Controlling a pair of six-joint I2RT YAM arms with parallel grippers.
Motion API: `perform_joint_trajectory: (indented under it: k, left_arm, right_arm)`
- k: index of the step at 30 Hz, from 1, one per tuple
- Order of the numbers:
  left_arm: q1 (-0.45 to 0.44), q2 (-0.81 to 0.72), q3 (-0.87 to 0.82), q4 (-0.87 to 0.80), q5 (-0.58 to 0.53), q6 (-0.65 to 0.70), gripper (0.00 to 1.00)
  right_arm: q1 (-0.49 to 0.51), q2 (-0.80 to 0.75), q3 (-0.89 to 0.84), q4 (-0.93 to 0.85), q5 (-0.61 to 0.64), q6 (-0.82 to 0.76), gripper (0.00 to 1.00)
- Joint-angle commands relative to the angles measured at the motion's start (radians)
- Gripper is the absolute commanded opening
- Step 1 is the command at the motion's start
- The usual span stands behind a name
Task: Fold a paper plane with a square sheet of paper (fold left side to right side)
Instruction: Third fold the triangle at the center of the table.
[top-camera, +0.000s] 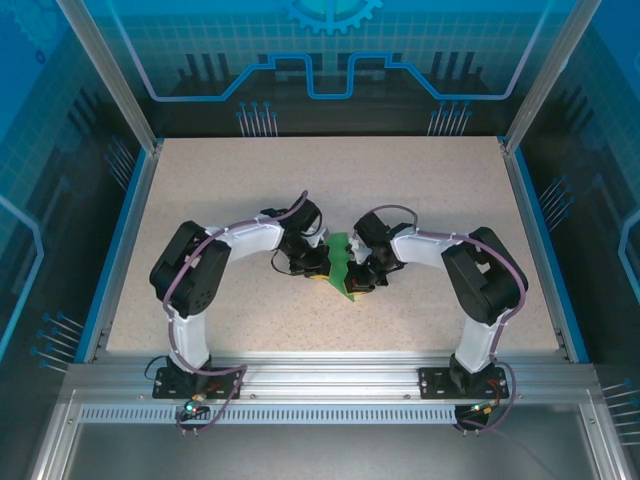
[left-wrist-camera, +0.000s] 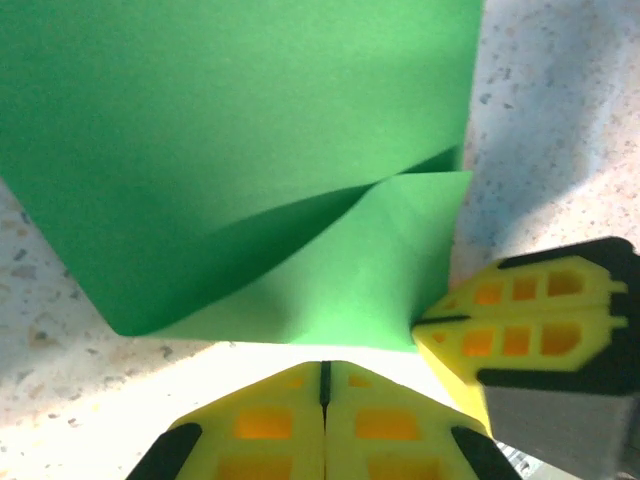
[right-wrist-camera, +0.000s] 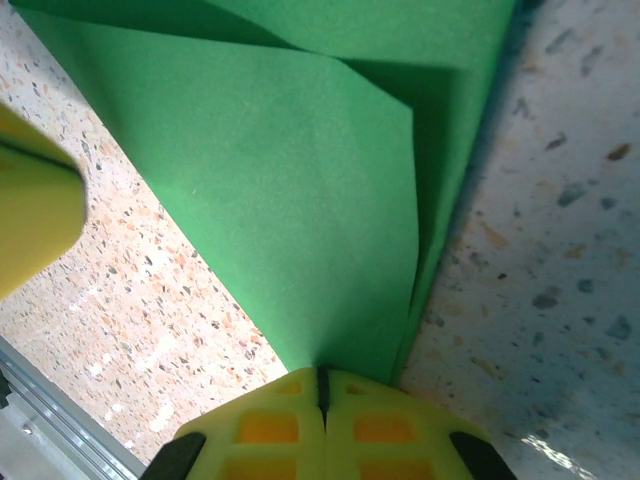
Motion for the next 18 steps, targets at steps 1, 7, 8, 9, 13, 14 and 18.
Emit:
perform_joint_trajectory:
  k: [1, 7, 8, 9, 13, 14, 18]
  left_arm:
    - [-0.023, -0.027, -0.045, 0.063, 0.058, -0.017, 0.05]
    - [-0.043, 0.011, -0.045, 0.091, 0.090, -0.025, 0.03]
    - [-0.045, 0.019, -0.041, 0.091, 0.093, -0.025, 0.03]
    - [-0.044, 0.024, -0.039, 0.095, 0.094, -0.025, 0.02]
    - [-0.051, 0.040, -0.025, 0.102, 0.109, -0.021, 0.02]
    - [-0.055, 0.044, -0.022, 0.100, 0.110, -0.019, 0.02]
    - [-0.064, 0.067, -0.007, 0.102, 0.110, -0.021, 0.01]
  right_arm:
    - [0.000, 0.055, -0.021, -0.060, 0.096, 0.008, 0.00]
    - [0.000, 0.057, -0.022, -0.057, 0.090, 0.010, 0.00]
    - [0.002, 0.058, -0.022, -0.056, 0.088, 0.010, 0.00]
    - [0.002, 0.059, -0.021, -0.056, 0.088, 0.009, 0.00]
    - [0.004, 0.059, -0.024, -0.057, 0.087, 0.008, 0.00]
    - [0.005, 0.061, -0.024, -0.056, 0.089, 0.010, 0.00]
    - [0.004, 0.064, -0.022, -0.057, 0.085, 0.008, 0.00]
